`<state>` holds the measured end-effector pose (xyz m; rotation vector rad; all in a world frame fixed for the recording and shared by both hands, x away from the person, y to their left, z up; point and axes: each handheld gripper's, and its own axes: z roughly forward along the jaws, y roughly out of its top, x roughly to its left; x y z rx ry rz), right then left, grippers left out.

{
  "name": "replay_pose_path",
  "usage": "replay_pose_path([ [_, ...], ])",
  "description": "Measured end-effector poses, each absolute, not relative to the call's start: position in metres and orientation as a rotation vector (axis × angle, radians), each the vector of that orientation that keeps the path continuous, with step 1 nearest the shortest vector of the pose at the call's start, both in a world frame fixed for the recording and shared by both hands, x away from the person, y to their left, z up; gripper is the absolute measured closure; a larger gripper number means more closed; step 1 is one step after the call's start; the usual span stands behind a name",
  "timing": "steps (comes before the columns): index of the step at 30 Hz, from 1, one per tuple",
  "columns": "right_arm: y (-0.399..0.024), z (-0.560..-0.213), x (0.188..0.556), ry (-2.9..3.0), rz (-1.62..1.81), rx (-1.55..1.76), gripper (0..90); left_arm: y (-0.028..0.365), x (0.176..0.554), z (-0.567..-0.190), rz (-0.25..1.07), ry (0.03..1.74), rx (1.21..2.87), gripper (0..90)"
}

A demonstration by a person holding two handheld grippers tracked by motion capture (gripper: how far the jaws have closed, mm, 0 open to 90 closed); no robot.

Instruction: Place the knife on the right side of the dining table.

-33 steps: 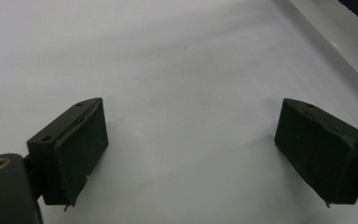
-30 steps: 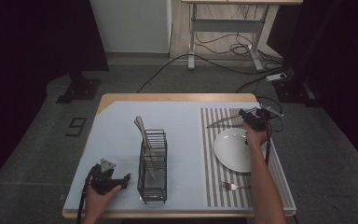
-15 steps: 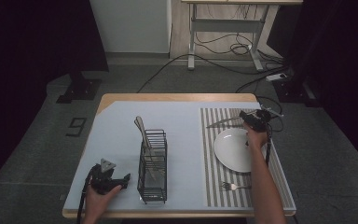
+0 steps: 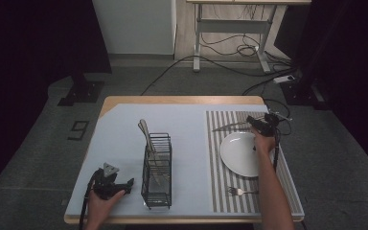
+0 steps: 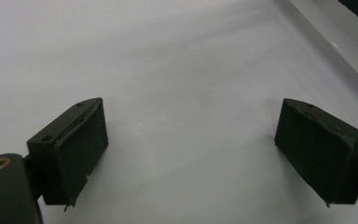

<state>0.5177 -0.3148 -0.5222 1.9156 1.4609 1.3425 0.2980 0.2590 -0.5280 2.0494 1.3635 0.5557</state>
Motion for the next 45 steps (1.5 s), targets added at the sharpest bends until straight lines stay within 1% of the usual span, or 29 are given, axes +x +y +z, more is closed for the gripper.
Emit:
replay_pose_path([
  [5,-0.317,-0.525,0.518,1.468,1.316,1.943,51.2,0.259,0.298,-0.528,0.555,1.364,2.048,9.2],
  [28,-0.322,-0.532,0.522,1.468,1.263,2.045,47.5,0.259,0.298,-0.528,0.554,1.364,2.05,9.1],
  [29,-0.322,-0.532,0.522,1.465,1.25,2.054,46.3,0.259,0.298,-0.528,0.554,1.364,2.05,9.1],
  [32,-0.324,-0.532,0.521,1.464,1.245,2.064,47.1,0.259,0.298,-0.528,0.554,1.364,2.05,9.1],
  [36,-0.323,-0.529,0.519,1.496,1.185,2.05,46.3,0.259,0.298,-0.528,0.554,1.364,2.05,9.1],
  [45,-0.313,-0.514,0.523,1.543,1.2,1.932,45.1,0.259,0.298,-0.528,0.554,1.363,2.051,9.1],
])
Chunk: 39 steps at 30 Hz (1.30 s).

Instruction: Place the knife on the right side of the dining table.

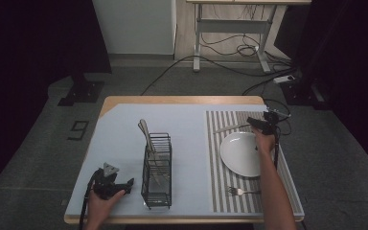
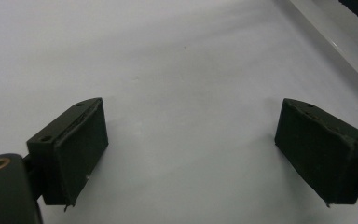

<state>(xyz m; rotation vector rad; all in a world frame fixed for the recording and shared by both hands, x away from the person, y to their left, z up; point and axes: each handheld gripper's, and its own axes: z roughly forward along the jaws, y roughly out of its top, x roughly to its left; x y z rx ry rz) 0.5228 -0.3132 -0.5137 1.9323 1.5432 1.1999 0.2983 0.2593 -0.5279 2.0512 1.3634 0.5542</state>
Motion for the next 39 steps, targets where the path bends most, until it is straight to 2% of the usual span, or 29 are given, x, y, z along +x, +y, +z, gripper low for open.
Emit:
replay_pose_path([
  [7,-0.297,-0.515,0.537,1.616,1.181,1.846,45.5,0.259,0.298,-0.528,0.552,1.365,2.049,9.0],
  [15,-0.276,-0.527,0.557,1.763,0.99,1.775,47.6,0.259,0.298,-0.528,0.552,1.365,2.05,9.0],
  [39,-0.278,-0.527,0.553,1.731,1.015,1.821,47.9,0.259,0.298,-0.528,0.553,1.365,2.049,9.0],
])
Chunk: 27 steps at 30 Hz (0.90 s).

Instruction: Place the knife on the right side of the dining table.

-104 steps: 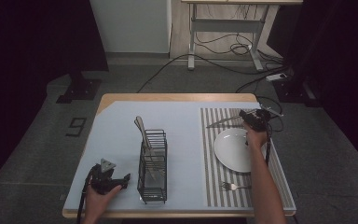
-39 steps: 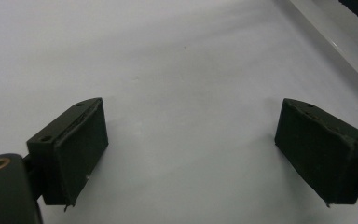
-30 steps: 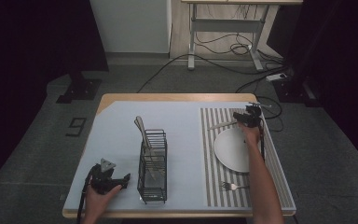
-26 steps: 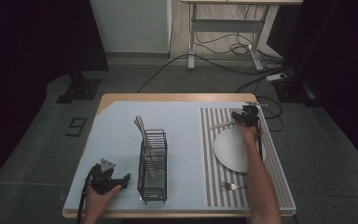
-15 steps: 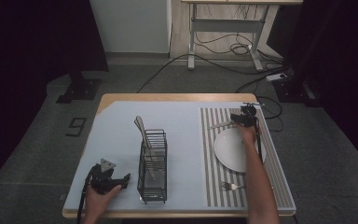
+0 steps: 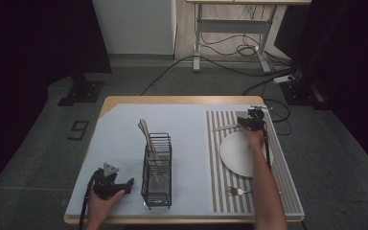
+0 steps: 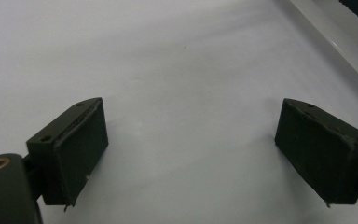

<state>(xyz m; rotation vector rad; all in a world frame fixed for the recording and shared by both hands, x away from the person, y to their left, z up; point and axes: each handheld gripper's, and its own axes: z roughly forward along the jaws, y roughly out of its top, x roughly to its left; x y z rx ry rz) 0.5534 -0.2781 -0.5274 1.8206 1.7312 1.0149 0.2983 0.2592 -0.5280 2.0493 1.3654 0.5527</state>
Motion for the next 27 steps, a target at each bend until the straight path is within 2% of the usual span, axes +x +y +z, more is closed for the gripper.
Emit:
replay_pose_path([
  [10,-0.279,-0.527,0.553,1.726,1.031,1.833,47.9,0.259,0.298,-0.528,0.552,1.366,2.049,9.0],
  [18,-0.28,-0.526,0.551,1.715,1.086,1.853,42.2,0.259,0.298,-0.528,0.552,1.366,2.049,9.0],
  [27,-0.267,-0.509,0.532,1.774,1.129,1.771,39.1,0.259,0.298,-0.528,0.553,1.365,2.051,9.0],
])
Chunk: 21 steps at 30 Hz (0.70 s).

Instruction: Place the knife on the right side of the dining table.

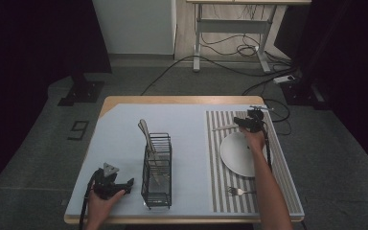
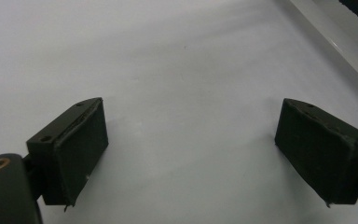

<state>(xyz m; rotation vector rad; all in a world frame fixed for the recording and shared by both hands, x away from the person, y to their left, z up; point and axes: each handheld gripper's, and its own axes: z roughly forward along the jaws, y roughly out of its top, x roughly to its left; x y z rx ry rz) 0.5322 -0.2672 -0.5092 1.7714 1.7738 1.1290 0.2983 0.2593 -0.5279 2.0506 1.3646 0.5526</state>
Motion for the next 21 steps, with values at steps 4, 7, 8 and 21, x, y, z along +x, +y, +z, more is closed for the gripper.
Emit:
replay_pose_path([
  [4,-0.261,-0.502,0.517,1.805,1.162,1.738,36.9,0.259,0.298,-0.528,0.554,1.364,2.05,9.1],
  [7,-0.259,-0.498,0.508,1.803,1.184,1.714,36.6,0.259,0.298,-0.528,0.554,1.364,2.05,9.1],
  [8,-0.258,-0.496,0.503,1.804,1.194,1.706,36.4,0.259,0.298,-0.528,0.554,1.364,2.05,9.1],
  [21,-0.237,-0.473,0.427,1.882,1.333,1.563,33.4,0.259,0.298,-0.528,0.554,1.364,2.052,9.1],
])
